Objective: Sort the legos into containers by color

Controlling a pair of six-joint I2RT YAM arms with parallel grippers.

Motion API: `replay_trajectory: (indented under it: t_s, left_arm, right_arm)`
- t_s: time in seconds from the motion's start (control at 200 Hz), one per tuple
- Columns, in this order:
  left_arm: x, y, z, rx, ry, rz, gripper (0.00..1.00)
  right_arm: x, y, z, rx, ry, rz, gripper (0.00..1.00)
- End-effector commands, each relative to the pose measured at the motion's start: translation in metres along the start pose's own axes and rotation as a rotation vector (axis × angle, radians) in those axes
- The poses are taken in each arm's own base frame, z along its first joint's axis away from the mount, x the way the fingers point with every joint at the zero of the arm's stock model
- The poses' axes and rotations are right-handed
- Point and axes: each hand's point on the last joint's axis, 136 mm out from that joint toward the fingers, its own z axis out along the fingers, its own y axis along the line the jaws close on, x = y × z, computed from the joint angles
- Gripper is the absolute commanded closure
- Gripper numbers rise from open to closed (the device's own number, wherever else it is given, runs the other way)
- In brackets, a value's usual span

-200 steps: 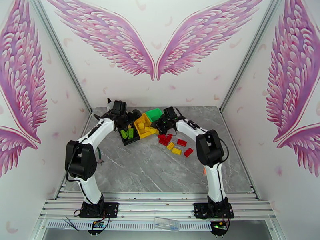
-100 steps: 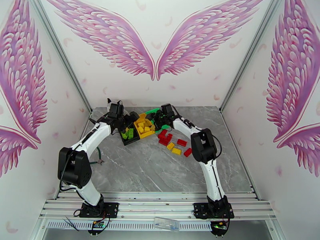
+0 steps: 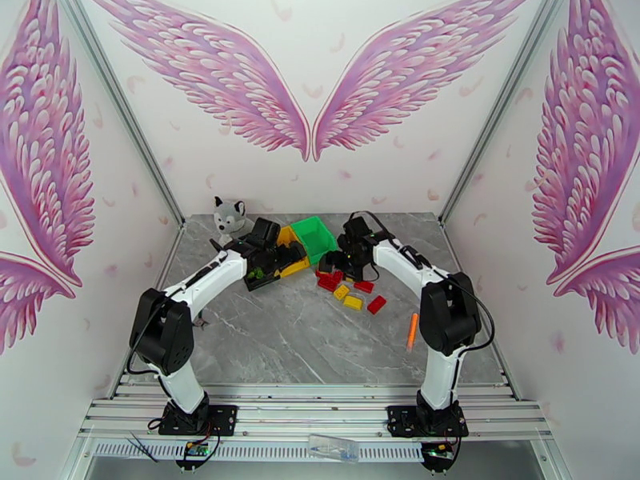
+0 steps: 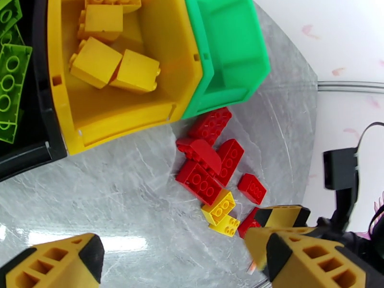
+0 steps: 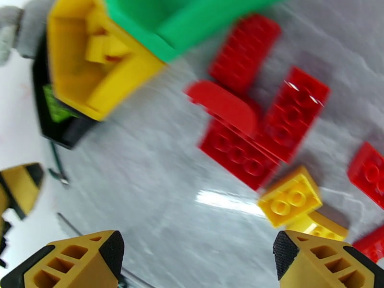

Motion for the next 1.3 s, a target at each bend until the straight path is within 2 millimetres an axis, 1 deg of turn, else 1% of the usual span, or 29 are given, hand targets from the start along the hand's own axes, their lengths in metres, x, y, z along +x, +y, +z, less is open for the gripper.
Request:
replay_trajectory:
  t_s: [0.0,0.07,0.155,0.31,0.475,0.64,0.83,0.895,0.99,1.165,1.295]
  left_arm:
    - [0.004,-0.001,0.006,-0.012,-0.003,0.004,0.06]
    - [0.007,-0.002,0.007,-0.008,0.001,0.004,0.06]
    - [0.01,-0.001,0.006,-0.008,0.001,0.004,0.06]
    - [0.013,0.002,0.002,-0.011,-0.003,0.0,0.06]
    - [0.016,0.005,-0.002,-0.014,-0.007,-0.003,0.06]
    - [0.018,0.008,-0.003,-0.019,-0.004,-0.003,0.06]
    - [0.018,0.009,-0.001,-0.013,-0.005,-0.009,0.06]
    - [0.017,0.009,0.001,-0.009,-0.003,-0.011,0.06]
    - [0.017,0.008,0.003,-0.005,0.0,-0.01,0.06]
    - [0.018,0.01,0.003,-0.009,0.006,-0.007,0.06]
    - [0.02,0.013,0.002,-0.013,0.006,-0.012,0.06]
  right_arm:
    - [0.022,-0.036,0.007,0.155,0.063,-0.082,0.09]
    - [0.026,-0.044,0.014,0.182,0.083,-0.094,0.09]
    - [0.025,-0.047,0.019,0.193,0.089,-0.105,0.09]
    - [0.016,-0.048,0.026,0.203,0.086,-0.115,0.08]
    - [0.017,-0.05,0.038,0.188,0.115,-0.112,0.07]
    - [0.028,-0.042,0.036,0.129,0.116,-0.088,0.06]
    - [0.054,-0.039,0.038,0.121,0.148,-0.072,0.08]
    - [0.061,-0.041,0.039,0.152,0.156,-0.071,0.12]
    - [0.066,-0.049,0.04,0.226,0.167,-0.065,0.2]
    - [0.067,-0.06,0.042,0.36,0.178,-0.058,0.41]
    - [0.066,-0.064,0.043,0.39,0.179,-0.042,0.49]
